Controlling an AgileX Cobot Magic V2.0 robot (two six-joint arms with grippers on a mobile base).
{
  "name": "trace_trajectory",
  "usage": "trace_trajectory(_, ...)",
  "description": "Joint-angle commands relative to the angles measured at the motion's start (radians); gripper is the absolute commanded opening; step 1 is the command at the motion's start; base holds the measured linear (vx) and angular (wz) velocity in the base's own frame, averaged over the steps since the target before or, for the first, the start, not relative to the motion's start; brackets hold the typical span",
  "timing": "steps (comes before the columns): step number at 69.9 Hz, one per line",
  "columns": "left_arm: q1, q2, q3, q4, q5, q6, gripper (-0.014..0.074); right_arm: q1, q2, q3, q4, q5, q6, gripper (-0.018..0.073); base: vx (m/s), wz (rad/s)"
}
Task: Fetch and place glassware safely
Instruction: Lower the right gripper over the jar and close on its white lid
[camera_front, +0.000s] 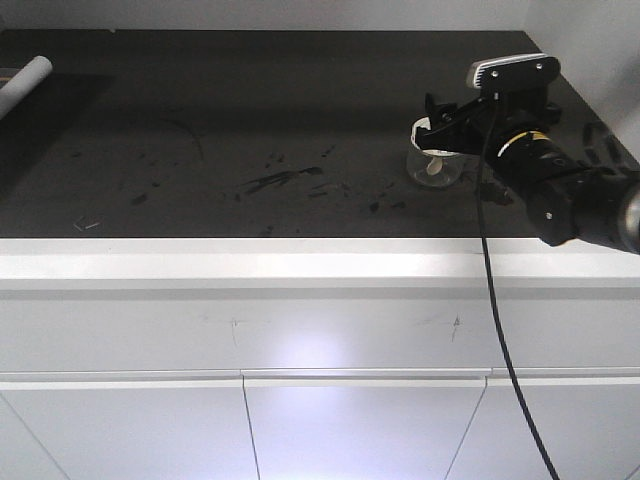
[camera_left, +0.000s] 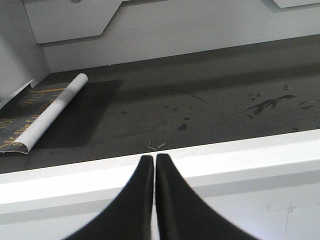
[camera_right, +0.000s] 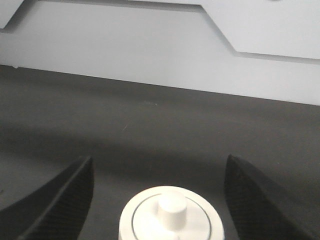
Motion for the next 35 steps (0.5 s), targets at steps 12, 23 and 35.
trace_trajectory(12,-0.007,0.007,-0.027,-0.006,-0.069,-0.007,-0.0007,-0.005,0.079,-0.161,0.025,-0.084,-0.012,0.0527,0.0,0.0)
trace_trajectory(23,-0.007,0.007,-0.027,-0.006,-0.069,-0.007,-0.0007,-0.005,0.129,-0.193,0.029,-0.099,-0.013,0.0527,0.0,0.0)
trace_trajectory(35,-0.007,0.007,-0.027,-0.006,-0.069,-0.007,-0.0007,-0.005,0.163,-0.193,0.062,-0.126,-0.058,0.0521,0.0,0.0)
